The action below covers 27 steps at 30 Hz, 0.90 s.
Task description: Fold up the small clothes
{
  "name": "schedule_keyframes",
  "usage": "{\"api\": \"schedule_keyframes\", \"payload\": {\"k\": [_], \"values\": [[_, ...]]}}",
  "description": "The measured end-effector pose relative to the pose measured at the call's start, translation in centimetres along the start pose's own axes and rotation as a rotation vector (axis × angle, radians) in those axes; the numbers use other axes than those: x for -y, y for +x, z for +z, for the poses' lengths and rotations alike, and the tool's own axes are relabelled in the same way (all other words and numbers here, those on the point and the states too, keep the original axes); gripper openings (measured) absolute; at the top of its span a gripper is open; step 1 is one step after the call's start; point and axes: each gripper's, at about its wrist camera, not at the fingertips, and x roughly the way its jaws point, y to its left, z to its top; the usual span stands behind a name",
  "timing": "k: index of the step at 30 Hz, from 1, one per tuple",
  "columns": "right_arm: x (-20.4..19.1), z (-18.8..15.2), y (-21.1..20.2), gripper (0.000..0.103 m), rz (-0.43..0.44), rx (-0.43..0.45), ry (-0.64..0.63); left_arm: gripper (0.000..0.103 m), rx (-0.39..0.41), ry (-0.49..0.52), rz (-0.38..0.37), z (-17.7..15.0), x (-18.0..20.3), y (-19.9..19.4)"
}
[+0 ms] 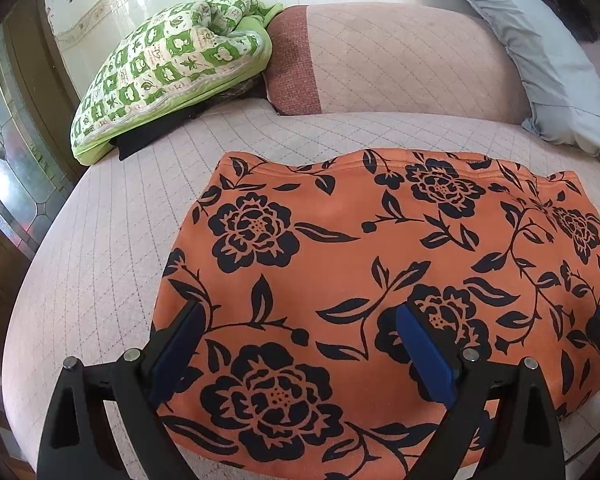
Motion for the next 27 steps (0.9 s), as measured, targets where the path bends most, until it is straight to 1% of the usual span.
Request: {"api": "schedule_keyframes", "payload": {"k": [3,8,11,15,21,24,27], "values": [[-0.2,-0.1,-0.2,0.033,0.023,0.003,0.002,0.096,-0.005,0.001,-0.001,-0.1,0.1,0.0],[-0.2,-0.7,1.9,0.034,0.009,-0.086,0.013,0.096,-0.040,0.002,-0.001,-0.4,0.0,0.7],[-0.5,-0.6,1.8,0.033,0.006,-0.069,-0.006,0.096,-0.093,0.004,-0.001,-0.8,0.1,2.0],[-0.3,-0.5,1.2,0.033,0.011,-0.046,0.002,0.096,-0.111,-0.027,-0.020,-0.8,-0.3,2.3],[-0.1,0.4,-1.5,0.033,0.005,0.062,0.006,0.096,-0.067,-0.027,-0.020,-0.5,-0.1,1.1],[-0.2,0.5,-1.7,0.033,0.002,0.068,0.001,0.096,-0.036,-0.016,-0.017,-0.5,0.2,0.3],[-0.3,0.4,-1.3,0.033,-0.015,0.053,-0.008,0.096,-0.027,-0.011,-0.021,-0.6,0.5,-0.1]]}}
